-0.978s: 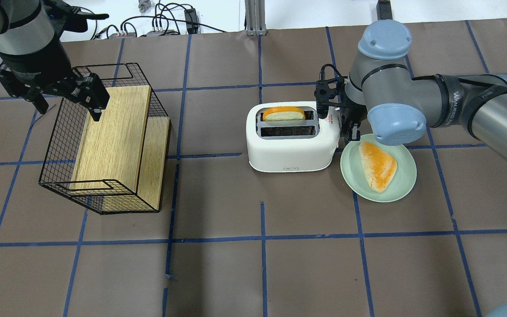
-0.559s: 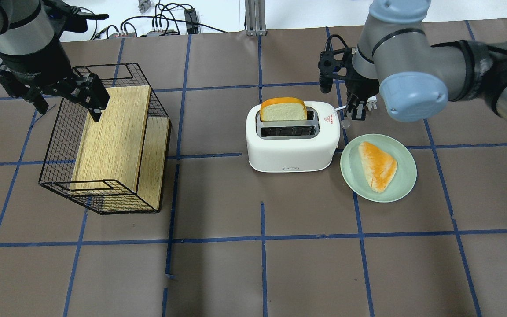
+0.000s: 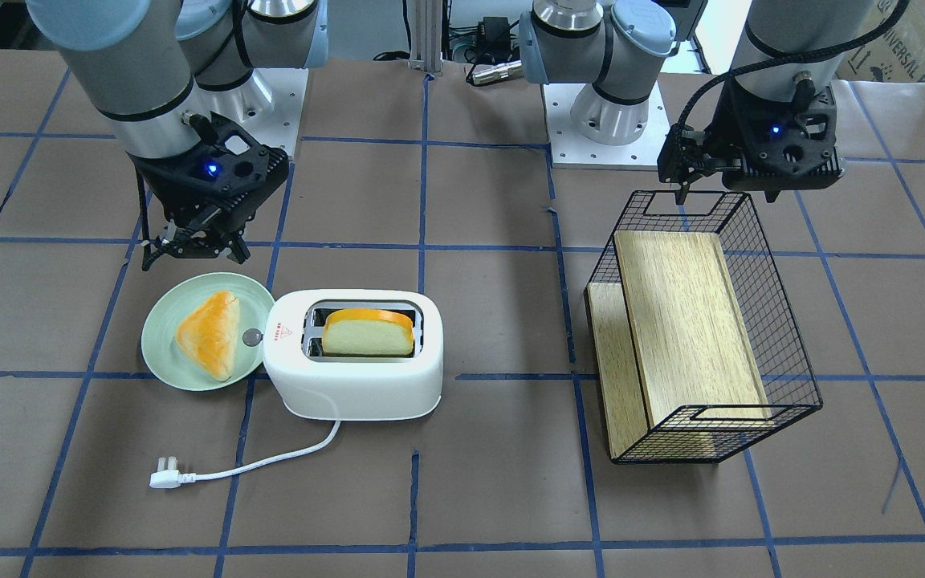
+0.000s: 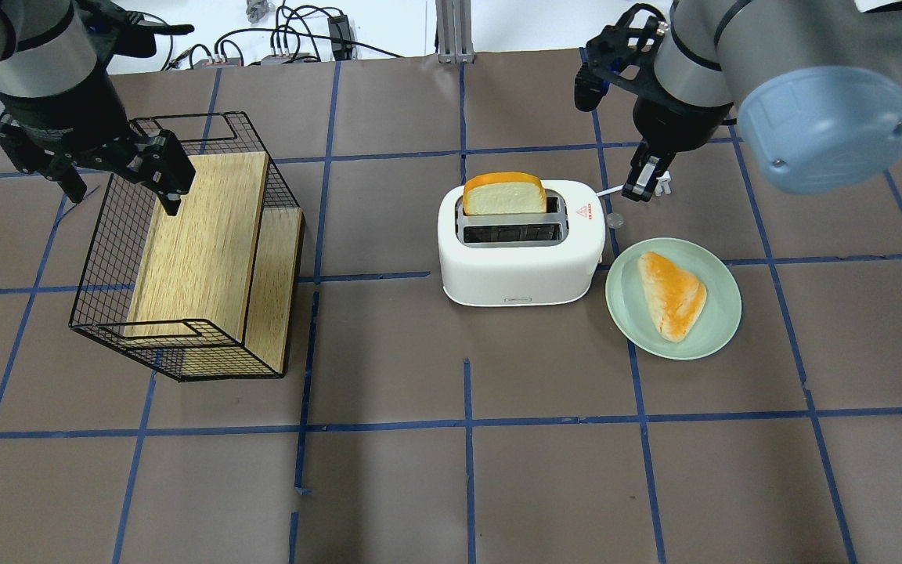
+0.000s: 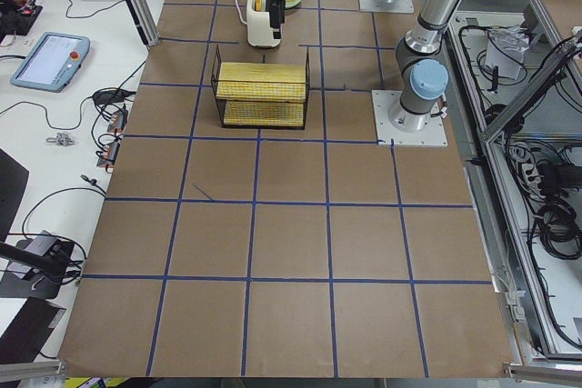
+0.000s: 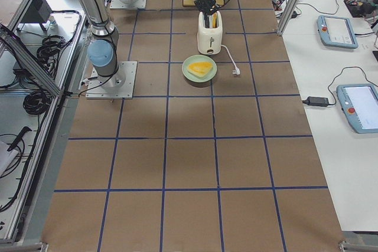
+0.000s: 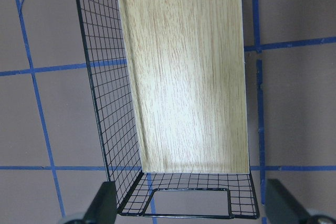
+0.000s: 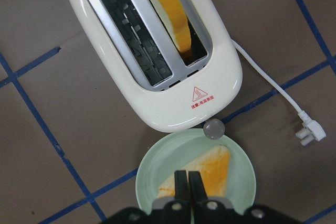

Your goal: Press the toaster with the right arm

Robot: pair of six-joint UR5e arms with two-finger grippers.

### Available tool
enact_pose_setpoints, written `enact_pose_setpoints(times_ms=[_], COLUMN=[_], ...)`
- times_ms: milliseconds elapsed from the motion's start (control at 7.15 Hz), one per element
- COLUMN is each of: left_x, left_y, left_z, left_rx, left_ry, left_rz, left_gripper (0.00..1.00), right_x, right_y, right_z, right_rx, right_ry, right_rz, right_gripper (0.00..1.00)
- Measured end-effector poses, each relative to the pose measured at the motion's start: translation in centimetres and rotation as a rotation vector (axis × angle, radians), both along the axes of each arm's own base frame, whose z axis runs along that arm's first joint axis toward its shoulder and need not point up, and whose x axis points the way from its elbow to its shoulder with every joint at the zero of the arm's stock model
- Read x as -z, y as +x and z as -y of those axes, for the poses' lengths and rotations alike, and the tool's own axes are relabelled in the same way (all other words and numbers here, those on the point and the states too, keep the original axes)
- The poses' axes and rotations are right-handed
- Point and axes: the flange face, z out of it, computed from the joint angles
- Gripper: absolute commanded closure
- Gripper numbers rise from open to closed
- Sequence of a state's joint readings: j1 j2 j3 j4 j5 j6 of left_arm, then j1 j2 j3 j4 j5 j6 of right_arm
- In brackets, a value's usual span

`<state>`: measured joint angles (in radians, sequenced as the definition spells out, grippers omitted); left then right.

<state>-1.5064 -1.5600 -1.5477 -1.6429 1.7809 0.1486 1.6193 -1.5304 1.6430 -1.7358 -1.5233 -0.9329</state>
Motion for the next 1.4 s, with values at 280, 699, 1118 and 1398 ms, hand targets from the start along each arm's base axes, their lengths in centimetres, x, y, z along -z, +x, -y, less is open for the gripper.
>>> enact_pose_setpoints(times_ms=[280,699,1118,1398], left_x=[0.0,0.0,0.0,0.0], left_y=[0.0,0.0,0.0,0.0], left_z=[0.0,0.0,0.0,0.0], left_rx=[0.0,0.0,0.0,0.0], left_ry=[0.0,0.001,0.0,0.0], left_rz=[0.0,0.0,0.0,0.0], left_gripper=[0.0,0.0,0.0,0.0], right_x=[-2.1,-4.6,-5.3,-5.4], right_y=[-1.3,-1.6,-2.3,-2.2], right_z=[-0.2,-0.3,-0.4,-0.8], right_rx=[0.305,0.739,0.852,0.959], right_ry=[0.009,0.077,0.084,0.095], right_rz=[0.019,0.003,-0.061,-0.064], right_gripper=[0.74,0.7,0.69,0.5])
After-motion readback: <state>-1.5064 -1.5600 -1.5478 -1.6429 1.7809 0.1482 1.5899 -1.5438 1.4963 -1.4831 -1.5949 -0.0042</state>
